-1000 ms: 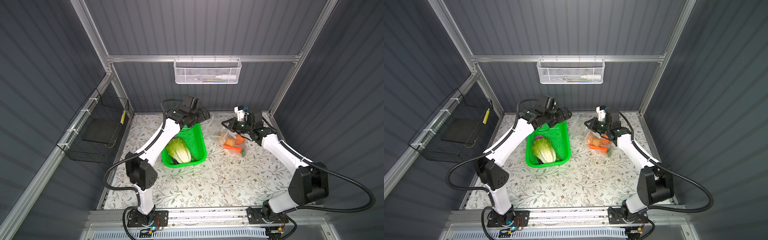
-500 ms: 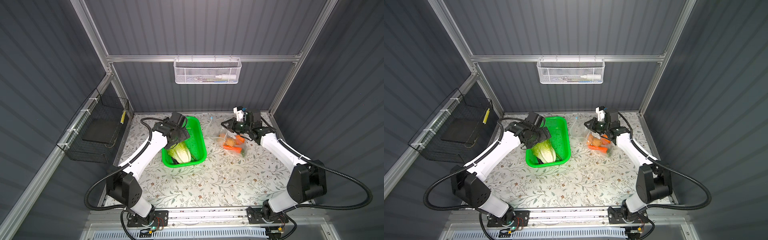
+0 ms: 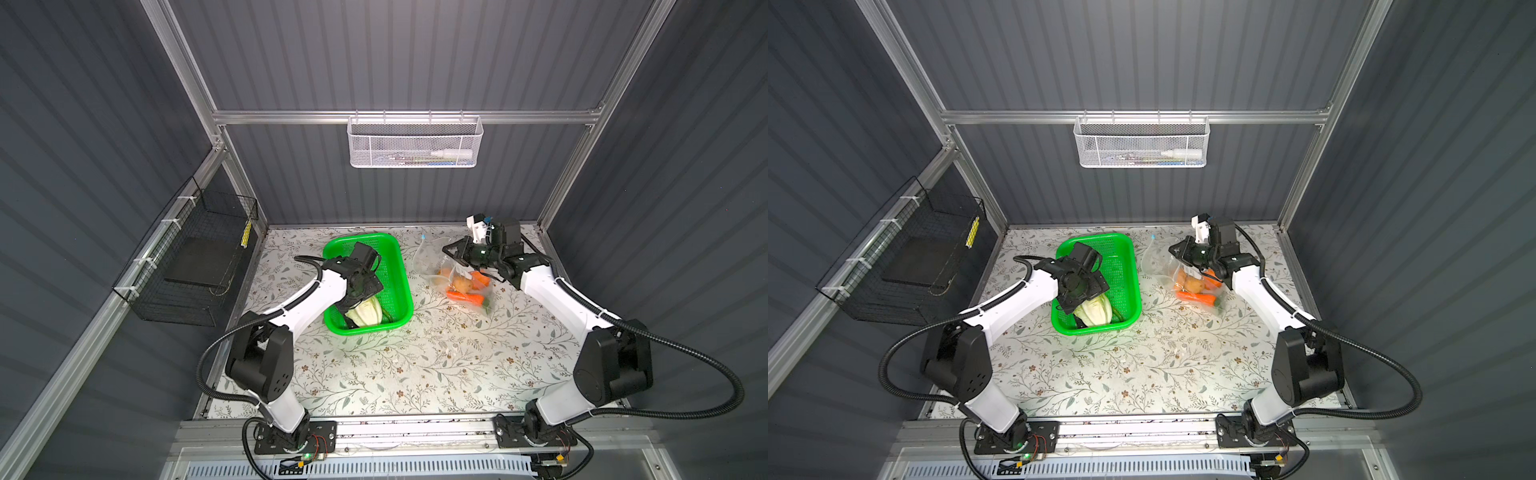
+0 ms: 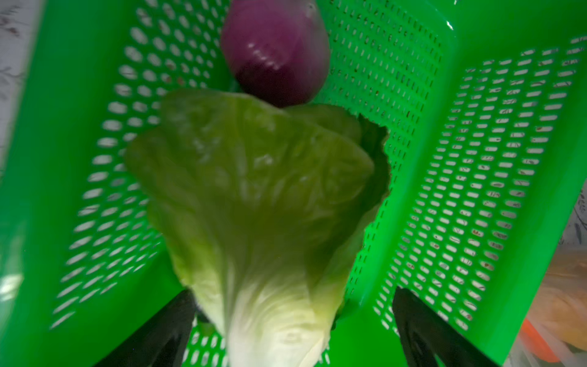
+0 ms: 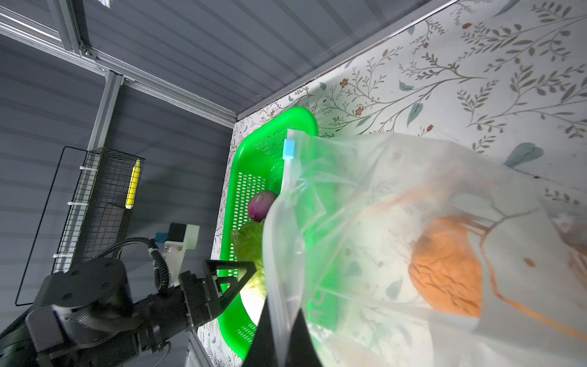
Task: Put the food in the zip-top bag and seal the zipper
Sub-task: 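Lower the left gripper into the basket over the dark wrapped eggplant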
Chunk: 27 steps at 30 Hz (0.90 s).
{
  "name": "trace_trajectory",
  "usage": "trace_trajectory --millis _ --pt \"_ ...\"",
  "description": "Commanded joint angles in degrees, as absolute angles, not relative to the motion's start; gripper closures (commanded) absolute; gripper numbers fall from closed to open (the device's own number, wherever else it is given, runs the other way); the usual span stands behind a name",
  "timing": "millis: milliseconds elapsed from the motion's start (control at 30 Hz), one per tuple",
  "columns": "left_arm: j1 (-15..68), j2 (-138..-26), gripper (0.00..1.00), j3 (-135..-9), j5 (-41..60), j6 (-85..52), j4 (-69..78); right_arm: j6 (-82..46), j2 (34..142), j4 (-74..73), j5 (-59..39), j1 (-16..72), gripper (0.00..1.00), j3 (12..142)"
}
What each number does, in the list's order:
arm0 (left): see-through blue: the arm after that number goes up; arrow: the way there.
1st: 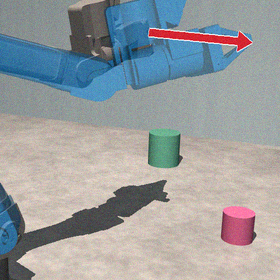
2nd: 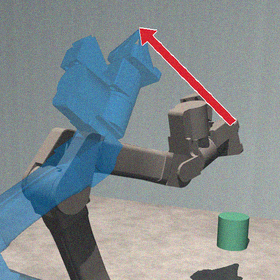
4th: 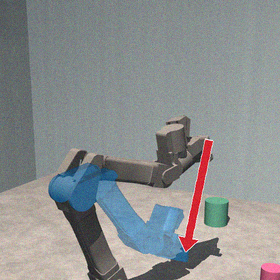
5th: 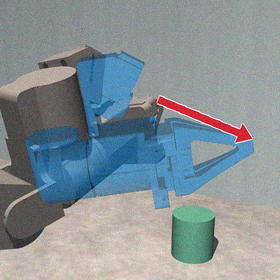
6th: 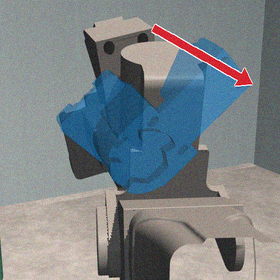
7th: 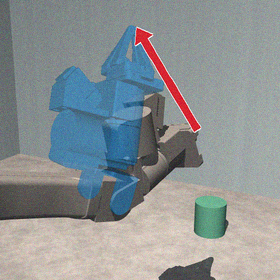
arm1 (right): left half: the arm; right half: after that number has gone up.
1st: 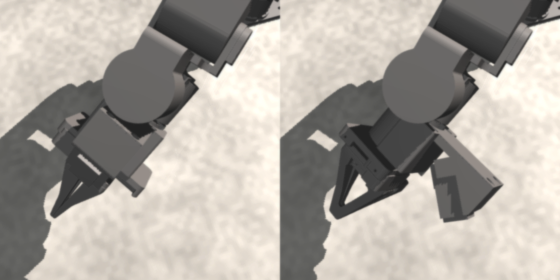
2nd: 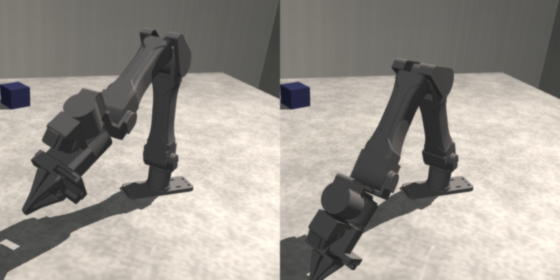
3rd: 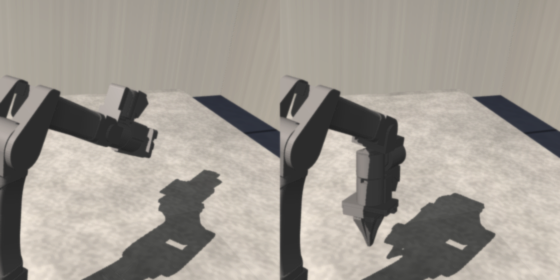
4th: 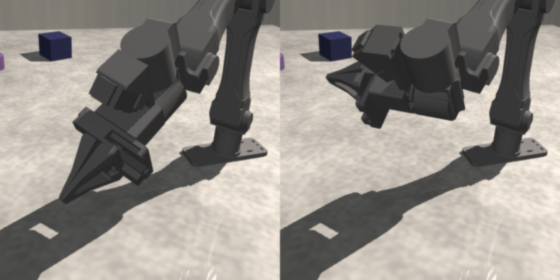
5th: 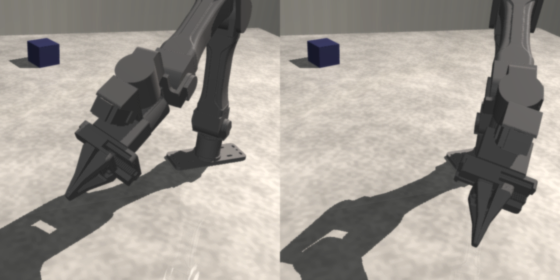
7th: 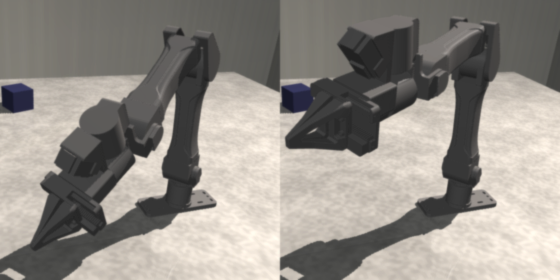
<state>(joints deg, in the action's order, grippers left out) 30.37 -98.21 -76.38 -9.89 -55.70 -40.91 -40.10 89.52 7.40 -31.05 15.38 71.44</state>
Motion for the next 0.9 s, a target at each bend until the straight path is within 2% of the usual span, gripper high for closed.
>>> trace_trajectory --millis 0,533,867 --pt "31.1 -100.5 0.0 -80.0 -8.0 -51.6 -34.3 -39.1 87.9 8.3 -30.2 15.0 1.0 72.4" --pt "32.9 -112.9 0.0 -95.5 -4.0 -43.9 -34.4 -39.2 87.8 8.3 -29.8 14.7 1.0 72.4" --pt "29.9 -107.9 0.0 -100.5 -9.3 -39.7 -48.5 -39.4 88.8 8.6 -30.4 14.6 1.0 73.4"
